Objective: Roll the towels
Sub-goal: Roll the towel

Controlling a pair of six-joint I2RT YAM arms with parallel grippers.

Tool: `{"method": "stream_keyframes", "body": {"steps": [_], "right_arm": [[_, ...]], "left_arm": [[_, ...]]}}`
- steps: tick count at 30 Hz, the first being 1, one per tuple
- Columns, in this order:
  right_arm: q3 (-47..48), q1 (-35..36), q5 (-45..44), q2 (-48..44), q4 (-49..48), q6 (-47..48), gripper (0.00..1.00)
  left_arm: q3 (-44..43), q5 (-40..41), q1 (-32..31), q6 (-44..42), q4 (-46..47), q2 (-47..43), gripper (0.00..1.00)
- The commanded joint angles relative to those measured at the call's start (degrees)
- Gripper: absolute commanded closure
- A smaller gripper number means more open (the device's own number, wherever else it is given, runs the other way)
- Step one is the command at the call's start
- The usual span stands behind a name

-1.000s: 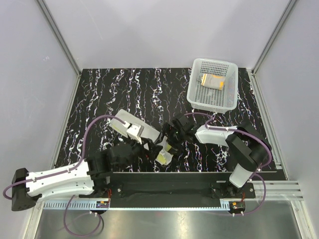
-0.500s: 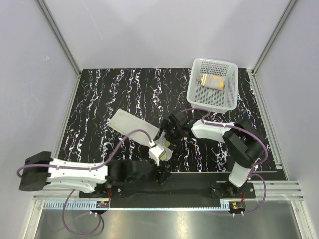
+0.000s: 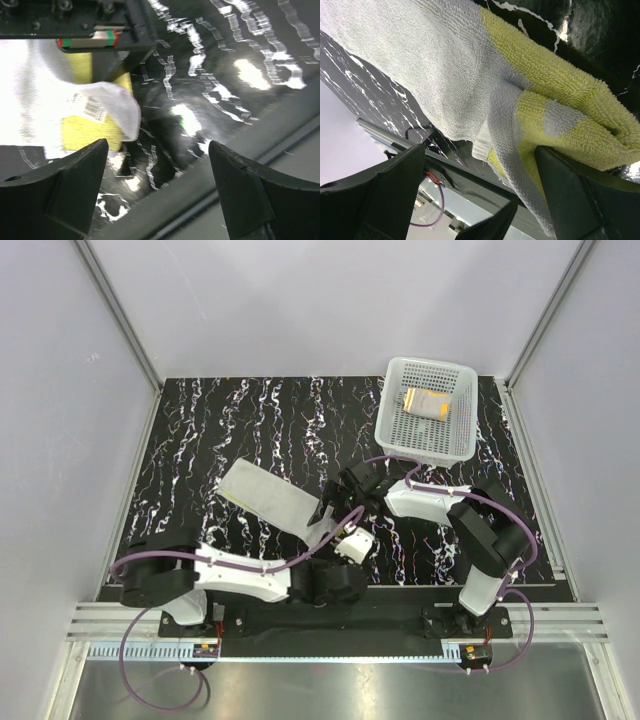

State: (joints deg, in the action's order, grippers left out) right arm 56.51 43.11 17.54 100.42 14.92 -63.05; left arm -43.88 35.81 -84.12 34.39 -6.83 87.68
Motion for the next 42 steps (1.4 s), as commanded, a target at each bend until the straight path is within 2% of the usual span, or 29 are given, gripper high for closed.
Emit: {"method": "stream_keyframes", "body": {"steps": [1,7,11,12,14,15,18,19,20,24,28,32,37,42], "right_arm": [[-0.61,-0.31,0.83,-1.45,1.51,1.87,0.0],[-1.67,-0.49,1.79,-2.68,1.25,1.87,0.01],[-2.63,-0.49,1.88,-3.65,1.17,1.96,0.0],[-3.07,-0.57,1.97,-3.74,1.34,1.96,0.0],[-3.51,-0.57,2.14,-4.36,1.25,1.88,0.0],[-3.95,-0.83,2.32,-4.71,1.08,1.79,0.0],[-4.48,-1.1,2.94,-5.59,0.64,1.52,0.0],[-4.48,-1.19,2.94,-6.02,1.07,1.61,0.0],[-4.48,-1.28,2.85,-6.11,1.25,1.7,0.0],[-4.13,-1.89,0.66,-7.87,3.62,2.31,0.0],[-0.71,-3.91,-6.71,-10.42,12.84,6.52,0.0],[3.34,-7.25,-14.88,-11.39,20.05,10.04,0.0],[7.03,-11.82,-19.73,-13.31,26.38,13.74,0.0],[6.77,-12.97,-27.73,-20.51,31.56,13.74,0.0]], "left_arm": [[-3.93,9.0,-0.26,2.41,-4.49,5.46,0.16],[-7.71,12.79,0.97,6.82,-10.91,12.06,0.17],[-7.63,11.65,3.08,7.97,-11.46,13.05,0.24],[-7.1,11.21,3.6,7.62,-10.67,12.7,0.33],[-5.44,10.42,4.13,7.71,-9.35,11.64,0.45],[-4.99,9.98,4.66,7.62,-8.82,11.46,0.62],[-3.41,7.88,5.98,6.83,-6.36,11.2,0.78],[-3.06,7.35,6.33,6.48,-5.92,11.28,0.91],[-2.62,6.56,6.59,6.22,-5.04,11.29,0.98],[-0.78,3.66,7.04,3.85,-1.62,9.71,1.0],[0.64,-3.88,7.12,1.73,1.12,4.36,1.0],[-0.15,-9.08,7.04,3.14,-0.46,1.18,1.0],[-1.29,-14.88,6.95,5.68,-0.99,-1.54,1.0],[-1.3,-22.35,8.08,6.91,3.22,-4.61,1.0]]}}
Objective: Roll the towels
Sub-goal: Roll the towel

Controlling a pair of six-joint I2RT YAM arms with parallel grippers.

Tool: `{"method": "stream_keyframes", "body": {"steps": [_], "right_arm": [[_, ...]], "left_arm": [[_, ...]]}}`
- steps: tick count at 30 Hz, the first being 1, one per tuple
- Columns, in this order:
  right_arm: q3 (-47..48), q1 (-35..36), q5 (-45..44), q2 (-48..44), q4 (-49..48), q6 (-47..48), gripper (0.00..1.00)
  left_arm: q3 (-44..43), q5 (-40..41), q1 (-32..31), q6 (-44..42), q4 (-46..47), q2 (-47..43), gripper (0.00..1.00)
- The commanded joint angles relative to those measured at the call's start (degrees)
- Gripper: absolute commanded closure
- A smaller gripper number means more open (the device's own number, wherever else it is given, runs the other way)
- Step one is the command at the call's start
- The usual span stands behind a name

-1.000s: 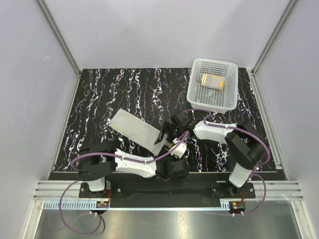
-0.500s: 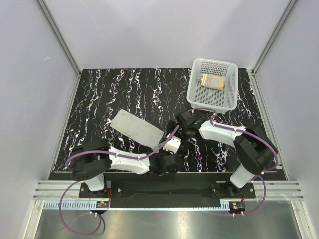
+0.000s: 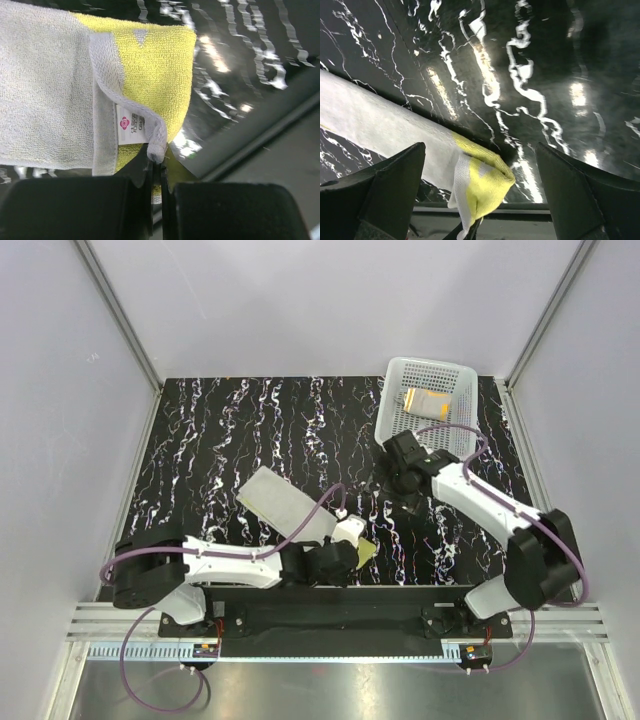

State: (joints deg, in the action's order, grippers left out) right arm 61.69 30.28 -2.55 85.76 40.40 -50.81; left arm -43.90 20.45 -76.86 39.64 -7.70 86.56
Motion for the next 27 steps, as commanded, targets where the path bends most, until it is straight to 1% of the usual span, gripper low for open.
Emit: {"method": "stream_keyframes", "body": {"steps": [1,3,4,5,6,7,8,10,11,12,13,15,16,17,18,20,21,22,24,25,26,27], "right_arm": [[1.16,-0.14,-8.26,-7.17,6.35,1.41,0.0],[-0.34,-0.14,-8.53,-10.94,6.97,1.15,0.0],[-0.95,-0.22,-8.27,-12.09,7.06,1.15,0.0],[-2.26,-0.14,-7.48,-13.23,7.06,1.15,0.0],[-2.97,-0.22,-6.78,-15.51,6.54,1.5,0.0],[-3.94,-0.22,-5.73,-16.84,5.75,1.93,0.0],[-6.12,-0.14,-3.45,-18.15,4.87,2.11,0.0],[-8.42,-0.14,-0.81,-22.37,1.8,2.29,0.0],[-11.04,-0.14,1.9,-23.95,0.48,2.12,0.0],[-12.28,-0.14,2.37,-26.75,-1.88,1.68,0.0],[-13.34,-0.14,4.46,-28.17,-3.3,1.68,0.0],[-16.86,-0.14,8.69,-31.68,-8.11,1.15,0.01],[-18.0,-0.05,10.26,-32.49,-10.06,1.24,0.02],[-20.27,-0.14,13.5,-33.1,-12.08,0.98,0.02],[-21.34,-0.14,14.75,-33.81,-15.41,0.1,0.05],[-24.58,-0.05,17.99,-33.81,-19.12,-0.43,0.09],[-25.3,-0.05,18.54,-33.46,-21.48,-1.3,0.11],[-26.09,0.13,18.98,-33.03,-22.64,-1.49,0.13],[-27.76,0.65,19.51,-31.71,-25.53,-2.54,0.17],[-28.2,1.61,19.42,-31.27,-26.59,-2.63,0.19],[-28.38,2.23,18.81,-30.74,-27.21,-2.72,0.21],[-28.29,2.93,18.2,-29.69,-27.91,-2.63,0.24]], "left_arm": [[-0.84,-9.61,1.36,2.72,5.58,-3.77,1.0],[-0.05,-13.22,3.64,3.78,7.52,-3.95,1.0],[1.69,-18.2,4.78,5.52,12.4,-4.21,1.0],[3.1,-20.16,5.92,6.84,15.06,-4.38,1.0],[4.6,-23.58,8.54,8.25,18.05,-5.08,1.0],[7.92,-27.7,9.7,11.13,23.91,-5.35,1.0],[9.17,-29.13,11.97,12.56,25.79,-5.61,1.0],[12.24,-32.64,13.83,15.37,30.53,-5.88,1.0],[13.13,-33.53,15.5,16.34,31.6,-5.88,1.0],[14.01,-34.59,16.3,17.22,33.18,-5.62,1.0],[16.11,-37.12,17.17,19.23,37.37,-5.44,1.0],[17.96,-39.59,19.8,21.7,41.61,-4.31,1.0],[19.8,-41.87,20.69,24.23,46.42,-3.69,1.0],[20.69,-42.85,22.35,25.65,48.81,-2.99,1.0],[21.57,-43.73,23.06,27.06,51.36,-1.5,1.0],[23.85,-46.54,25.43,31.71,60.14,0.52,1.0],[24.73,-47.42,26.05,33.56,63.57,2.97,1.0],[25.96,-48.73,26.76,37.06,69.61,4.39,1.0],[27.89,-49.62,28.51,41.89,76.84,8.85,1.0],[28.16,-50.5,28.96,43.23,82.36,10.54,1.0],[28.43,-50.94,29.83,44.64,84.76,12.21,1.0],[28.69,-51.38,30.19,47.35,87.05,15.7,1.0]]}}
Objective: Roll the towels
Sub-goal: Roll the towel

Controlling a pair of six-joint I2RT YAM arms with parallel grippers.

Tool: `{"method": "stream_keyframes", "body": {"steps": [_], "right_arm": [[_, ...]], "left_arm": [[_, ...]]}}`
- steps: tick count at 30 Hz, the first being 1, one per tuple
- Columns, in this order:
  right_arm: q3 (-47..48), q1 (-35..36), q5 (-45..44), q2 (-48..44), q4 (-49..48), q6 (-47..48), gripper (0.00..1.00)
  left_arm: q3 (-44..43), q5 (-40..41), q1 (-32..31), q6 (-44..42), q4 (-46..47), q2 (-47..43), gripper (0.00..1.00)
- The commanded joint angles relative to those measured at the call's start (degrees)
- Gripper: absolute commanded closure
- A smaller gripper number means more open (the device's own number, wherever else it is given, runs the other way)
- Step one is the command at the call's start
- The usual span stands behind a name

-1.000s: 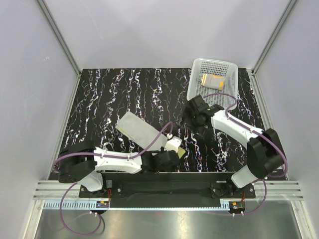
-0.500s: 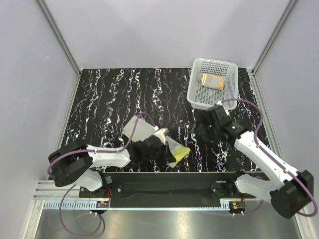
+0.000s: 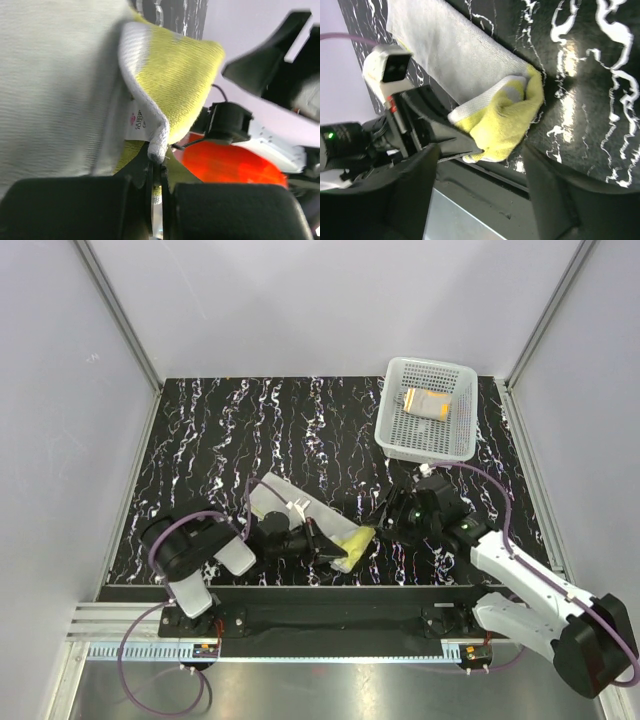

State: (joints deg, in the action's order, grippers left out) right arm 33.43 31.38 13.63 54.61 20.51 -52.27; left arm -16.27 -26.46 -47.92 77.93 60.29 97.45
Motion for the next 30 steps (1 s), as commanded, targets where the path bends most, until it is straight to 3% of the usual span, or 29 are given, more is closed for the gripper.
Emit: {"method": "stream_keyframes", "body": {"steps": [1,4,9,16,25,30], "right_arm": [[0.23,3.67,0.62,2.07,-8.38,-1.08,0.29],[1.2,6.32,-1.67,5.41,-8.91,-0.55,0.4],[1.38,11.15,-6.59,8.94,-8.83,-0.46,0.38],[-3.02,12.31,-9.41,7.0,-10.4,-1.17,0.38],[-7.76,12.83,-9.06,17.1,-26.65,-1.08,0.38],[-9.08,12.75,-10.02,23.52,-35.96,-1.34,0.33]], "left_arm": [[1.33,-4.91,1.6,10.56,24.73,6.68,1.0],[1.51,-5.97,2.66,16.36,35.2,14.07,1.0],[3.17,-4.75,4.76,16.64,34.72,14.62,1.0],[3.36,-6.32,8.19,14.18,25.07,12.42,1.0],[2.56,-6.76,8.72,14.71,21.97,12.06,1.0],[2.3,-7.64,8.9,14.79,21.09,12.5,1.0]]}}
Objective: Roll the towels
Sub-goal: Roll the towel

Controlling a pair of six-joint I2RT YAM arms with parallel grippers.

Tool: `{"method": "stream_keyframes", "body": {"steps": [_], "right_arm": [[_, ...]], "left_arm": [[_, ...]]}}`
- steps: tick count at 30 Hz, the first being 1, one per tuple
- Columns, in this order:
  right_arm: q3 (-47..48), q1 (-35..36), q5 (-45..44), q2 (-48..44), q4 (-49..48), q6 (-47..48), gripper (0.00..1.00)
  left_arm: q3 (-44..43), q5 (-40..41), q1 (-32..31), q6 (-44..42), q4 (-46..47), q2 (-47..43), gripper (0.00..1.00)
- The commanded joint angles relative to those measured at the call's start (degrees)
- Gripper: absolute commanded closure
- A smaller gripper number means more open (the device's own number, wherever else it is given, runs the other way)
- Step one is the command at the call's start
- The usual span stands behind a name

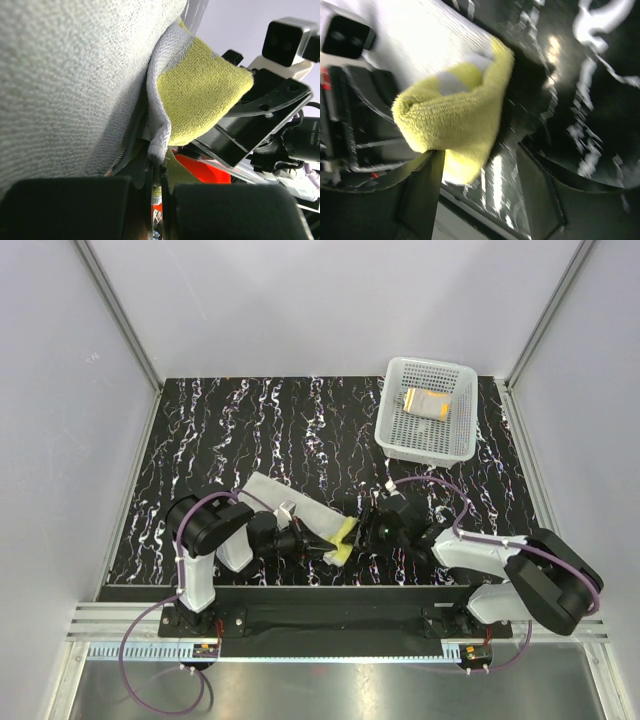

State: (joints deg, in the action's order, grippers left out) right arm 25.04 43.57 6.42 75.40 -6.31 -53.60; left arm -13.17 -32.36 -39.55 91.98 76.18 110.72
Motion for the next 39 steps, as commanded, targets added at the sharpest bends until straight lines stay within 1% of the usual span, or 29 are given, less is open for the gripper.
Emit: {"method": "stream_keyframes", "body": {"steps": [1,3,8,11,12,13,14,15,16,17,19,20,22,23,24,25,26,27,28,29,30,31,32,33,34,36,37,38,39], "right_arm": [[-1.04,0.72,-2.64,3.7,-10.9,0.08,0.32],[-1.39,0.73,-2.72,6.16,-14.78,-0.18,0.29],[-0.95,0.73,-2.9,10.64,-18.74,-0.62,0.32],[-1.39,0.9,-2.46,12.23,-21.81,-0.97,0.46],[-1.48,0.81,-2.37,12.41,-21.99,-1.06,0.56],[-1.48,0.73,-2.29,12.32,-21.91,-0.98,0.62],[-1.66,0.81,-2.2,11.8,-21.91,-0.98,0.68],[-1.75,0.81,-2.28,11.27,-21.47,-1.15,0.73],[-1.75,0.81,-2.55,10.66,-20.77,-1.15,0.83],[-1.83,0.81,-2.72,9.34,-18.59,-1.59,0.9],[-1.66,0.81,-3.6,7.41,-15.51,-1.77,0.93],[-1.4,0.81,-4.04,5.14,-11.31,-1.94,0.93],[0.52,0.73,-6.06,2.66,-4.98,-2.03,0.96],[1.5,0.81,-7.46,0.13,2.28,-1.6,0.98],[2.29,0.81,-8.25,-0.94,5.57,-1.42,0.98],[4.65,0.9,-10.0,-1.82,9.95,-1.33,0.98],[6.15,0.81,-10.8,-2.96,17.13,-0.63,0.96],[7.56,0.81,-12.11,-2.97,20.34,-0.28,0.94],[10.62,0.81,-12.65,-2.63,23.76,-0.19,0.94],[12.21,0.81,-13.53,-1.32,30.32,-0.27,0.94],[13.45,0.81,-13.97,-0.61,32.65,-0.01,0.95],[15.46,0.81,-13.89,0.1,34.67,-0.18,0.95],[16.52,0.81,-13.97,1.76,38.09,-0.36,0.95],[17.32,0.81,-13.28,2.64,39.17,-0.27,0.95],[18.72,0.81,-13.1,3.43,40.13,-0.19,0.95],[19.87,0.81,-12.57,5.63,42.07,-0.01,0.95],[20.66,0.81,-12.57,6.16,42.6,-0.01,0.95],[21.1,0.81,-12.65,6.86,43.47,-0.18,0.94],[21.54,0.81,-12.48,7.13,43.74,-0.1,0.94]], "left_arm": [[-0.81,-2.18,0.44,0.74,5.2,-0.59,1.0],[-1.24,-2.71,0.61,0.83,5.03,-0.06,1.0],[-1.42,-3.41,0.7,1.18,5.2,0.64,1.0],[-1.51,-3.94,1.05,1.09,4.94,0.55,1.0],[-1.51,-4.03,1.23,1.18,5.29,0.55,0.97],[-1.51,-4.38,1.32,1.09,5.21,0.47,0.94],[-1.42,-4.47,1.75,1.09,5.2,0.29,0.91],[-1.25,-4.55,2.02,0.83,5.03,0.12,0.81],[-1.07,-4.73,2.46,0.65,4.77,-0.15,0.77],[-0.81,-4.64,2.72,0.39,4.33,-0.76,0.74],[-0.54,-4.64,3.07,-0.84,3.28,-1.99,0.67],[-0.37,-4.47,3.08,-1.45,2.4,-3.91,0.64],[-0.37,-3.33,2.9,-5.05,-3.99,-7.16,0.6],[-0.8,-2.63,2.99,-6.8,-7.77,-11.79,0.59],[-1.5,-1.66,2.9,-11.69,-18.33,-14.62,0.59],[-2.47,1.04,2.55,-14.96,-25.4,-17.7,0.58],[-5.87,3.33,2.03,-18.39,-33.3,-24.51,0.58],[-8.17,9.97,1.24,-26.25,-50.09,-28.06,0.58],[-10.8,14.65,-1.82,-30.33,-57.74,-31.58,0.58],[-16.39,20.26,-4.28,-34.03,-64.77,-37.36,0.58],[-18.89,26.15,-7.09,-39.81,-74.76,-39.5,0.57],[-20.74,36.21,-12.69,-42.13,-77.47,-42.4,0.55],[-23.19,40.23,-15.27,-45.37,-79.24,-43.03,0.53],[-24.0,46.1,-17.47,-46.97,-80.3,-43.39,0.53],[-24.62,48.25,-21.75,-48.64,-79.97,-43.13,0.53],[-26.11,54.47,-25.56,-51.89,-78.91,-41.91,0.52],[-26.47,56.33,-29.32,-52.95,-78.3,-39.98,0.51],[-27.43,58.7,-31.36,-53.83,-78.12,-38.83,0.51],[-27.96,64.03,-33.38,-54.45,-78.38,-37.6,0.51]]}}
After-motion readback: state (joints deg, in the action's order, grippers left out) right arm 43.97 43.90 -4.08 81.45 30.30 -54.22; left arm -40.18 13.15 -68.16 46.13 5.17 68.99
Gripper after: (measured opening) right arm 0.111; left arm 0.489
